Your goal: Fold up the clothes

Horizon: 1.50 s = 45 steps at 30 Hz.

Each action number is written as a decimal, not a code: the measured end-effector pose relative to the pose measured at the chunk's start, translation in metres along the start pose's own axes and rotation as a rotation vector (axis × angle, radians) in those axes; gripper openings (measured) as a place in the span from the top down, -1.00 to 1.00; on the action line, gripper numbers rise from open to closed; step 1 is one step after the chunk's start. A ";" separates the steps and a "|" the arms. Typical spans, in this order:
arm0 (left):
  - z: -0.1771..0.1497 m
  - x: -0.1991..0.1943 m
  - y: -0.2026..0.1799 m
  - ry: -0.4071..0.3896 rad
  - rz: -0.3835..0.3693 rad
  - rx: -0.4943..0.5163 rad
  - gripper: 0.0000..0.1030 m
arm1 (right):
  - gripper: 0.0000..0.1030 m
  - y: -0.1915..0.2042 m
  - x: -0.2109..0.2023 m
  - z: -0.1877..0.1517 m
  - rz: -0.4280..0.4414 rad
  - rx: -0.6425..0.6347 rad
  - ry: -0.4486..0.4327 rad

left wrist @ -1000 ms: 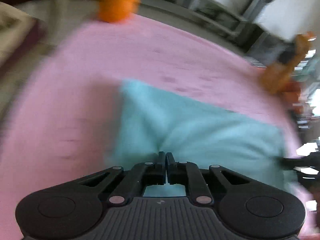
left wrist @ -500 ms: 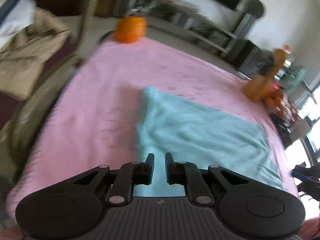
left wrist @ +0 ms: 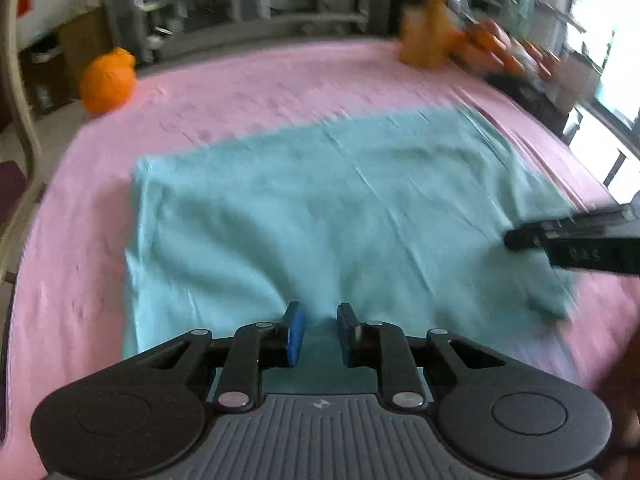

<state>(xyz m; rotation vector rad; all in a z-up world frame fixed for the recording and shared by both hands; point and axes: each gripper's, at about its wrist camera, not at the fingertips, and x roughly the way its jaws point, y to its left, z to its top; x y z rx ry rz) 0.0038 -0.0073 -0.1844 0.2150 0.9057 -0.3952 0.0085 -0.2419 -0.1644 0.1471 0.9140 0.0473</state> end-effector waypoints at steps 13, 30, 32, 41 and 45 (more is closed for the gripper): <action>-0.012 -0.044 0.042 -0.165 -0.128 -0.271 0.66 | 0.64 -0.008 -0.047 -0.022 0.093 0.094 -0.081; -0.028 -0.050 0.068 -0.157 -0.097 -0.359 0.54 | 0.63 0.009 -0.036 -0.034 0.188 -0.032 0.030; -0.027 -0.050 0.087 -0.184 -0.074 -0.482 0.66 | 0.49 -0.015 -0.048 -0.027 0.214 0.090 -0.048; -0.019 -0.011 0.089 0.029 0.185 -0.434 0.49 | 0.52 -0.089 -0.042 -0.022 0.202 0.552 -0.113; -0.024 -0.028 0.087 -0.004 0.172 -0.439 0.70 | 0.51 -0.094 -0.050 -0.029 0.135 0.539 -0.090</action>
